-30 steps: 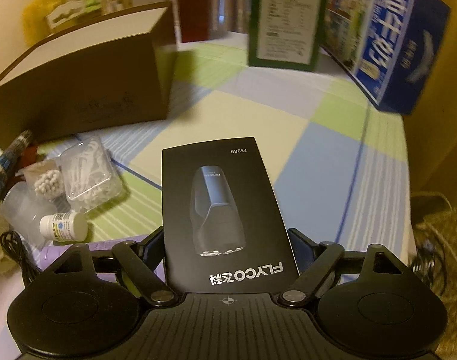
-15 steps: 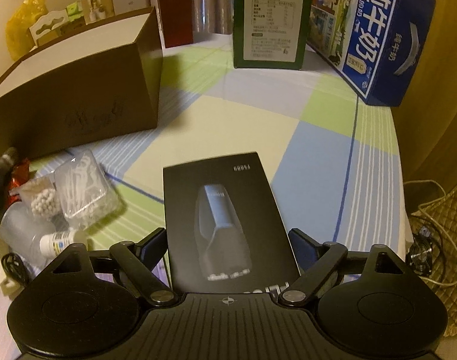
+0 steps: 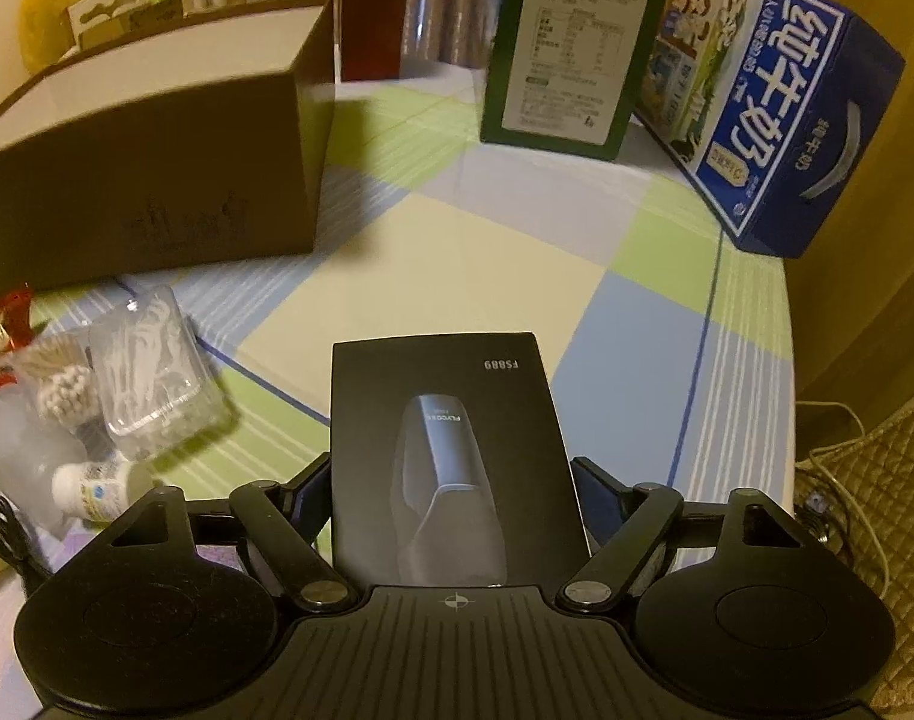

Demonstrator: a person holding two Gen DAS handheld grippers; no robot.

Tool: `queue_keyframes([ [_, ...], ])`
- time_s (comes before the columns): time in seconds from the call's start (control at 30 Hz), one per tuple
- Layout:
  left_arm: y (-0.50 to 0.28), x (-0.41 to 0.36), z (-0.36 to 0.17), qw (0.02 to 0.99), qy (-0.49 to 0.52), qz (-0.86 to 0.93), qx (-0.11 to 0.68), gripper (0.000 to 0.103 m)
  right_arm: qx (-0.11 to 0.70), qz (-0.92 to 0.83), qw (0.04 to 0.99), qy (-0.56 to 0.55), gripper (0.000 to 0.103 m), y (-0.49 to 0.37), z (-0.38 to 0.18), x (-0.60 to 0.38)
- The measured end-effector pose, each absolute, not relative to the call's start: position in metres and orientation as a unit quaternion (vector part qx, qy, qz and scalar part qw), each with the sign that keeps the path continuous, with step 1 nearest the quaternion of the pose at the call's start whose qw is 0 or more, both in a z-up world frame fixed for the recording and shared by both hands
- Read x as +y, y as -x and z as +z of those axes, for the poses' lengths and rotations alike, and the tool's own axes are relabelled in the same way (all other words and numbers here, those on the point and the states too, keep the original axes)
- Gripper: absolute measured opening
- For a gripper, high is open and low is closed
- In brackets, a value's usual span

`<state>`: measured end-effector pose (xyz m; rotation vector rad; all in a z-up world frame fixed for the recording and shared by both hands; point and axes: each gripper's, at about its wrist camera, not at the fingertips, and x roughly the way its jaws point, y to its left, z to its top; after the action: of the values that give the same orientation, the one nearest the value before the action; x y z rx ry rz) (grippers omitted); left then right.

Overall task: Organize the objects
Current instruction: 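Carry knitted pouch in left tool and FLYCO box in right tool into brown box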

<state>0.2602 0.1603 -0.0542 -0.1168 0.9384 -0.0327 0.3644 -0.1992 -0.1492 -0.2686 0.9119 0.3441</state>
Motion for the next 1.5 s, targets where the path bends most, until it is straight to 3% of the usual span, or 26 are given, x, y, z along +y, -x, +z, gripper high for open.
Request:
queue_keyframes([
  [0.37,-0.305,0.159,-0.013,0.915,0.049,-0.029,0.400,0.018,0.383,0.218,0.896,0.058,0.078,-0.366,-0.062,-0.161],
  [0.7,-0.370,0.169,-0.018,0.917,0.046,-0.012,0.396,0.019,0.341,0.293,0.893,0.023,0.078,-0.406,-0.020,-0.062],
  [1.1,-0.440,0.195,-0.055,0.897,0.076,-0.006,0.435,0.019,0.360,0.292,0.885,0.041,0.078,-0.470,-0.049,0.029],
  [1.5,-0.474,0.200,-0.103,0.871,0.091,-0.017,0.483,0.019,0.406,0.260,0.875,0.046,0.079,-0.499,-0.105,0.049],
])
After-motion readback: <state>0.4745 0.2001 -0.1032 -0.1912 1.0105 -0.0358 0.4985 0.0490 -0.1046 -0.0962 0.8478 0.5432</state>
